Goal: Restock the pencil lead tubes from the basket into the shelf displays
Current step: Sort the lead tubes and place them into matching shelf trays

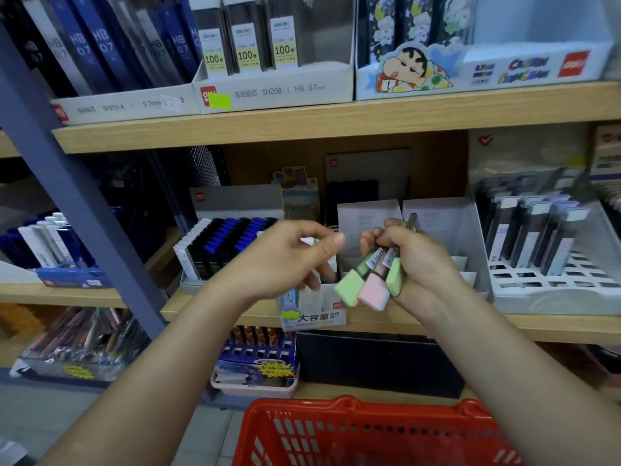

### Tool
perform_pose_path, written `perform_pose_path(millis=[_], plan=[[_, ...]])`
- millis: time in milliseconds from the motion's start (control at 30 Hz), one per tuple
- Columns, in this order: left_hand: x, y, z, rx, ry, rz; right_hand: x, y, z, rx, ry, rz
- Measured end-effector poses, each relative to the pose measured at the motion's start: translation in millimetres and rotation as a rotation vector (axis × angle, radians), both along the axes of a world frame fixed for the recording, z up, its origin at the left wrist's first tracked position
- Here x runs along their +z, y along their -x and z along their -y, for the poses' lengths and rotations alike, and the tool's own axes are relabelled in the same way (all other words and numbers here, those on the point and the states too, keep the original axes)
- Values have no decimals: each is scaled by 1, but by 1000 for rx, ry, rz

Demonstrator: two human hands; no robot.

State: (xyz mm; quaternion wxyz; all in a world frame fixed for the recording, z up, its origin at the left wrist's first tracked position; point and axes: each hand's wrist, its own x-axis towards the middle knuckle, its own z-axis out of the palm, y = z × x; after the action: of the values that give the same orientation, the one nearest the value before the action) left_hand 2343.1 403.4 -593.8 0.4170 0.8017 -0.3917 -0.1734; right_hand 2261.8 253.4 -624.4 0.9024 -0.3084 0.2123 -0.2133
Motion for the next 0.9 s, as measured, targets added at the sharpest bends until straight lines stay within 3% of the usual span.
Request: perform_pose_path(millis=[167, 267, 500, 700, 800, 900], plan=[[-7, 25, 5, -9, 126, -392, 5, 2, -8, -164, -12, 38], [-13, 32, 9, 57, 236, -451, 5, 5, -16, -209, 4, 9], [-14, 34, 11, 216, 341, -68, 4, 15, -26, -89, 187, -188], [-9, 36, 1, 213, 204, 429, 11, 29, -6, 85, 414, -209], [-2, 32, -1, 231, 239, 531, 16, 39, 6, 296, 498, -180], [2, 25, 6, 260, 262, 379, 16, 48, 15, 453, 608, -217]])
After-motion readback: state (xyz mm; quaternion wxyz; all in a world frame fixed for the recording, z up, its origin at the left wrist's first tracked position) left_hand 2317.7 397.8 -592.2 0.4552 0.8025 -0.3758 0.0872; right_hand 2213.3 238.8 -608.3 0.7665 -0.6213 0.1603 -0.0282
